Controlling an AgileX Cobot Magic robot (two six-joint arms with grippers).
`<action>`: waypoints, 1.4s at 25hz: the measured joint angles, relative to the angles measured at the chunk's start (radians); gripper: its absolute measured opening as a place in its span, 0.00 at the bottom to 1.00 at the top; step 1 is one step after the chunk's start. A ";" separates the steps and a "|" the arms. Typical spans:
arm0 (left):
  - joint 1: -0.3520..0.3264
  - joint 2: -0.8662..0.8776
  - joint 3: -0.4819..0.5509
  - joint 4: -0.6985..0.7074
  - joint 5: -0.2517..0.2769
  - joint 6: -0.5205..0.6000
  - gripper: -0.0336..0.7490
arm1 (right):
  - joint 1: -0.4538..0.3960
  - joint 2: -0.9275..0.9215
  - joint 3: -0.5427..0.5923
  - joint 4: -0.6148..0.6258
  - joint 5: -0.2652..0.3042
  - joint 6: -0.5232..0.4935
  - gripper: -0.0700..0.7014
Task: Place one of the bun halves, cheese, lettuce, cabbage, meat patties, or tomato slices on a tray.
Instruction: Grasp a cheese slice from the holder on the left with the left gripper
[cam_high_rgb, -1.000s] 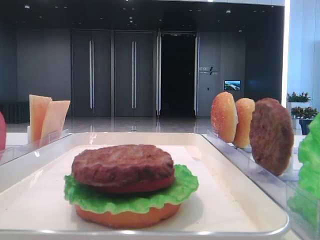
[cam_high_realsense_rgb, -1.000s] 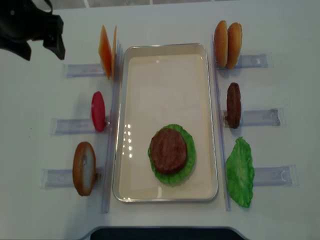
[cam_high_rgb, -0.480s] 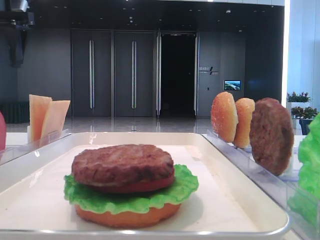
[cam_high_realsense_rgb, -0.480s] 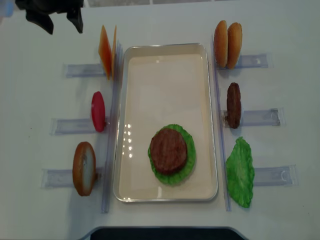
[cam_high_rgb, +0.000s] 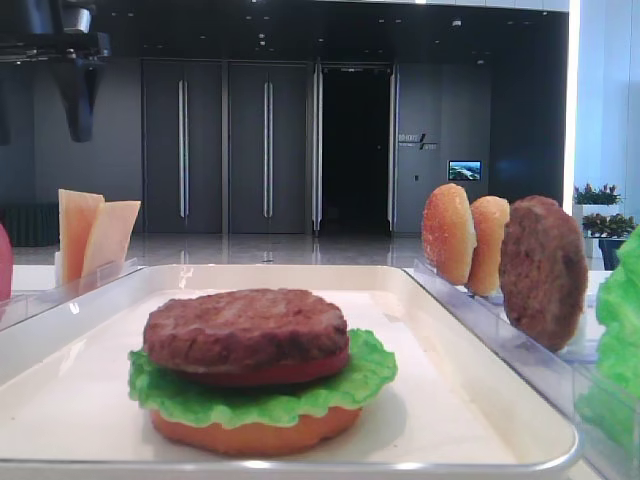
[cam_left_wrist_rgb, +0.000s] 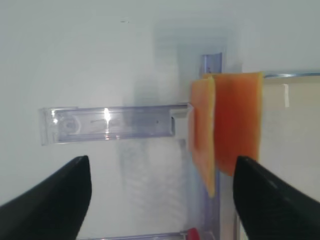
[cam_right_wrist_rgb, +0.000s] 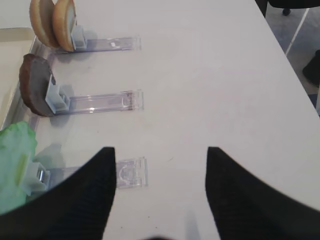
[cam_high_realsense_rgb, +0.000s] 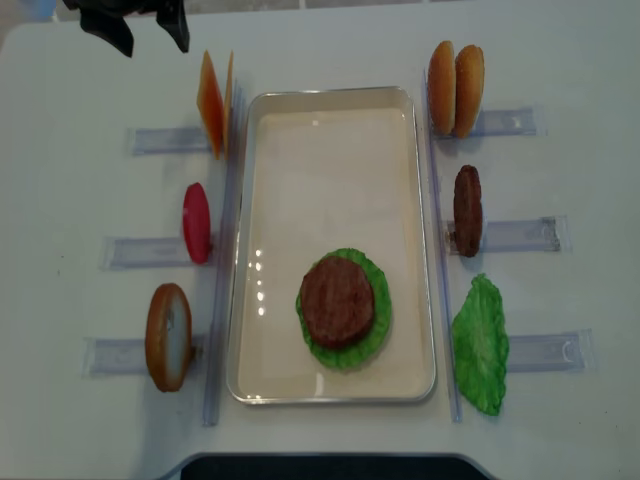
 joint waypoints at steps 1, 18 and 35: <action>-0.014 0.000 0.000 0.000 0.000 -0.013 0.92 | 0.000 0.000 0.000 0.000 0.000 0.000 0.62; -0.217 0.070 -0.006 0.087 0.000 -0.174 0.92 | 0.000 0.000 0.000 0.000 0.000 0.001 0.62; -0.217 0.172 -0.017 0.136 0.000 -0.192 0.88 | 0.000 0.000 0.000 0.000 0.000 0.002 0.62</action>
